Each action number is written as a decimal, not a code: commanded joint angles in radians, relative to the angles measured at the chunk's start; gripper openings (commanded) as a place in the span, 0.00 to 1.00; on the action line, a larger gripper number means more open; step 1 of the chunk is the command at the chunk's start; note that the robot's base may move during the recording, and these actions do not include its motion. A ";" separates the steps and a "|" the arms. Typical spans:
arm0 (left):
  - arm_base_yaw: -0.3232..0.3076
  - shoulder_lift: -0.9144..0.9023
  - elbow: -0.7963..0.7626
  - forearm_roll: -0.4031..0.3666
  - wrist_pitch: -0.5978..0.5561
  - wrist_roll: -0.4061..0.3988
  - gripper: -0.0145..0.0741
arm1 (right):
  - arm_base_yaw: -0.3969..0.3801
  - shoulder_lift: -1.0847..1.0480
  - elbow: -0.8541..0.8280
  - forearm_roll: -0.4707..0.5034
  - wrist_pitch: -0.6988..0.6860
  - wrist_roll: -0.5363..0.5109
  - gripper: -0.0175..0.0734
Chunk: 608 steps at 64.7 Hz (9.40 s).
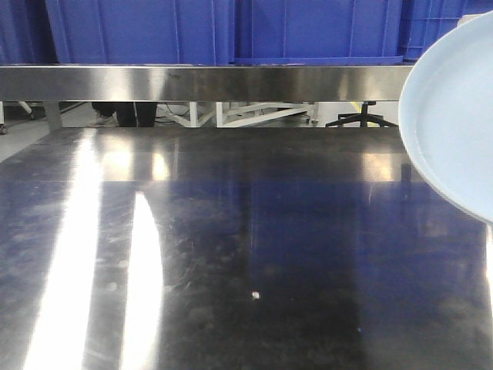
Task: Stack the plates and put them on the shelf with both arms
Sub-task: 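Drive the base to the shelf rack while holding the plates in the right gripper, then align the base in front of the blue bins on the shelf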
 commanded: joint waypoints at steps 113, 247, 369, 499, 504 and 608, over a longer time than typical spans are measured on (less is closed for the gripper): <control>-0.006 -0.003 -0.028 0.016 -0.054 -0.004 0.27 | -0.007 -0.001 -0.032 -0.001 -0.094 -0.004 0.25; -0.006 -0.003 -0.028 0.016 -0.054 -0.004 0.27 | -0.007 -0.001 -0.032 -0.001 -0.090 -0.004 0.25; -0.006 -0.003 -0.028 0.016 -0.054 -0.004 0.27 | -0.007 -0.001 -0.032 -0.001 -0.090 -0.004 0.25; -0.006 -0.003 -0.028 0.016 -0.059 -0.004 0.27 | -0.007 -0.001 -0.032 -0.001 -0.090 -0.004 0.25; -0.006 -0.003 -0.028 0.016 -0.059 -0.004 0.27 | -0.007 -0.001 -0.032 -0.001 -0.090 -0.004 0.25; -0.006 -0.003 -0.028 0.016 -0.059 -0.004 0.27 | -0.007 0.001 -0.032 -0.001 -0.090 -0.004 0.25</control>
